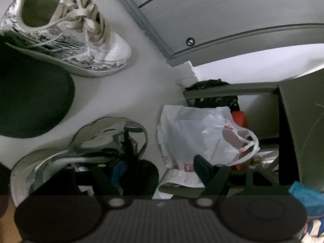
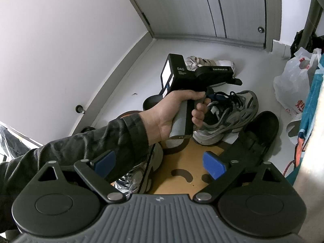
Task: Organize scattered shoes
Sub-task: 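Lower the left tool onto that grey sneaker and close on it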
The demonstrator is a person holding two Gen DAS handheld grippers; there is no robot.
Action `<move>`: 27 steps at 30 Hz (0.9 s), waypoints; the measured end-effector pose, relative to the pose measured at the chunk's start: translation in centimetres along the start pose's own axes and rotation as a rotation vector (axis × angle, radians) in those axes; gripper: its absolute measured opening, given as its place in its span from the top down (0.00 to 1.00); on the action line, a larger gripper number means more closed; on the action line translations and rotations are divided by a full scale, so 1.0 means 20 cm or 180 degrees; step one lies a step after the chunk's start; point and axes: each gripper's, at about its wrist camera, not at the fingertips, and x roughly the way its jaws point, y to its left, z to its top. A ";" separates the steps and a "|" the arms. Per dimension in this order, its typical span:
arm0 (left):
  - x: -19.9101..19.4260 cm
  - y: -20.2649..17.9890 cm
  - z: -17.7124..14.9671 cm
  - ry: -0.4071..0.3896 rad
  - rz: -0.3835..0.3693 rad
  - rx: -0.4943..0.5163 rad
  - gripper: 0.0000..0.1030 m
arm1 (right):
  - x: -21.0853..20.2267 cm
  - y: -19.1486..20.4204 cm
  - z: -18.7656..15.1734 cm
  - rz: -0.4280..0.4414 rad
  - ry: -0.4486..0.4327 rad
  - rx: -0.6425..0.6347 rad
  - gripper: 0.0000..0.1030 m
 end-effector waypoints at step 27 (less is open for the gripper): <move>-0.02 0.10 -0.06 -0.0014 0.0074 -0.0171 0.29 | 0.01 0.02 0.01 -0.0016 0.0006 -0.0034 0.06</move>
